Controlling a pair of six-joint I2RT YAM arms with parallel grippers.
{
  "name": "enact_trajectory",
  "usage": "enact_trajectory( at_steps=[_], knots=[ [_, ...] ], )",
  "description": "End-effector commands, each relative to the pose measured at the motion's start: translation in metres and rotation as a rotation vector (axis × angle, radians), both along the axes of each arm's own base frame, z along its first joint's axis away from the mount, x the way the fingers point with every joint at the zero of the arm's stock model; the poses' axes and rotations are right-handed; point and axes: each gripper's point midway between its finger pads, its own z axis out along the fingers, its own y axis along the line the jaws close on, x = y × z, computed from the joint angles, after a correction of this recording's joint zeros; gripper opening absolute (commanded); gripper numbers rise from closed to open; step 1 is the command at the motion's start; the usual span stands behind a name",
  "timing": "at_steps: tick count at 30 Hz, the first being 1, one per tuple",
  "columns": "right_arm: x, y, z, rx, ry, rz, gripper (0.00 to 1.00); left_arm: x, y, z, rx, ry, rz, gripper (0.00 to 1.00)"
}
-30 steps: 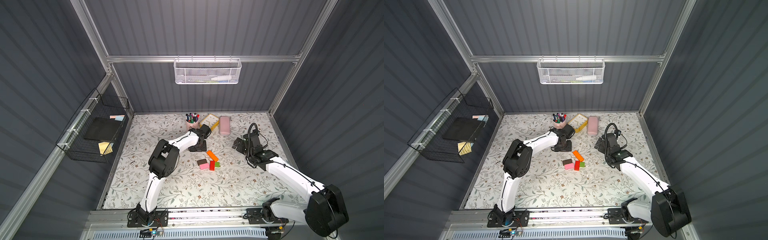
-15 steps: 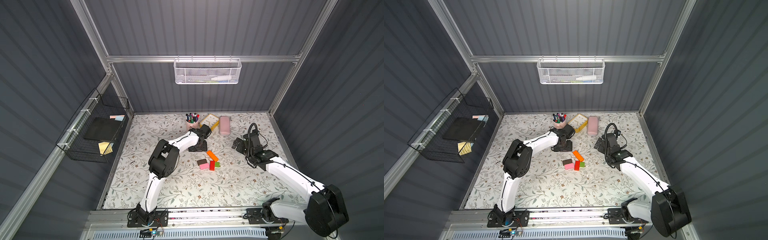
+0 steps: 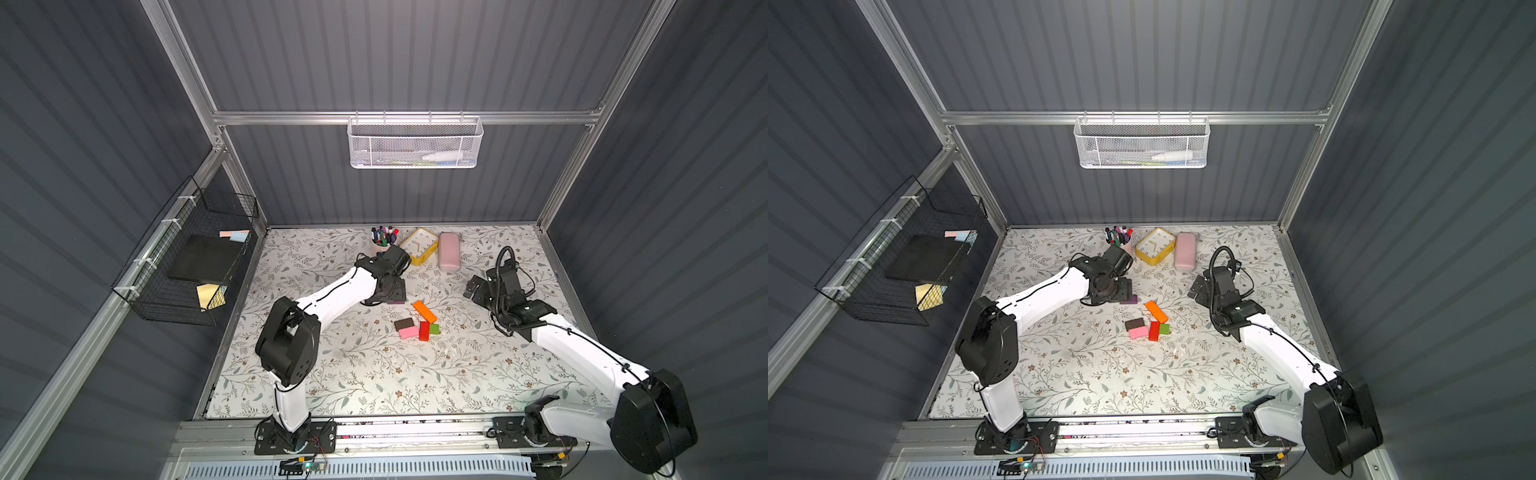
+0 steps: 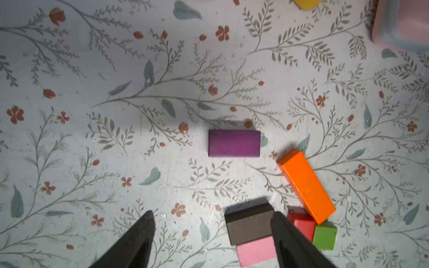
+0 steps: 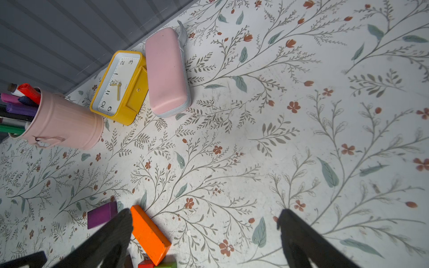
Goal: Assemble the number 6 with building blocks
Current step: Place the building block at the center of the board, then pick up the building block from the center of the board.
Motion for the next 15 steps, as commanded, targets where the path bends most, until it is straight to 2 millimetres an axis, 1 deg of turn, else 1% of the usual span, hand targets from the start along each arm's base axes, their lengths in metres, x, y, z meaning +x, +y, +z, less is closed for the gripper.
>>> enact_trajectory(
  at_steps=[1,3,5,7,9,10,13,15],
  knots=[
    [-0.002,-0.007,0.000,-0.010,0.016,-0.037,0.99,-0.024,-0.002,-0.002,-0.088,0.051,0.083,0.79],
    [-0.003,-0.009,0.001,-0.020,0.010,-0.041,0.99,-0.029,-0.001,-0.006,-0.089,0.061,0.122,0.79],
    [-0.003,-0.011,0.000,-0.030,0.009,-0.044,0.98,-0.033,-0.006,-0.011,-0.074,0.068,0.139,0.79],
    [-0.004,-0.012,-0.003,-0.035,0.011,-0.048,0.99,-0.038,-0.020,-0.019,-0.062,0.094,0.129,0.79],
    [-0.005,-0.013,-0.005,-0.038,0.011,-0.049,0.99,-0.042,-0.041,-0.026,-0.063,0.112,0.092,0.79],
    [-0.005,-0.014,0.003,-0.030,-0.011,-0.053,0.99,-0.042,-0.052,-0.025,-0.070,0.107,0.080,0.79],
    [-0.006,-0.016,0.005,-0.034,-0.015,-0.060,0.99,-0.048,-0.068,-0.034,-0.077,0.124,0.084,0.79],
    [-0.007,-0.019,0.004,-0.037,-0.011,-0.069,0.99,-0.054,-0.072,-0.042,-0.093,0.145,0.102,0.79]
  ],
)
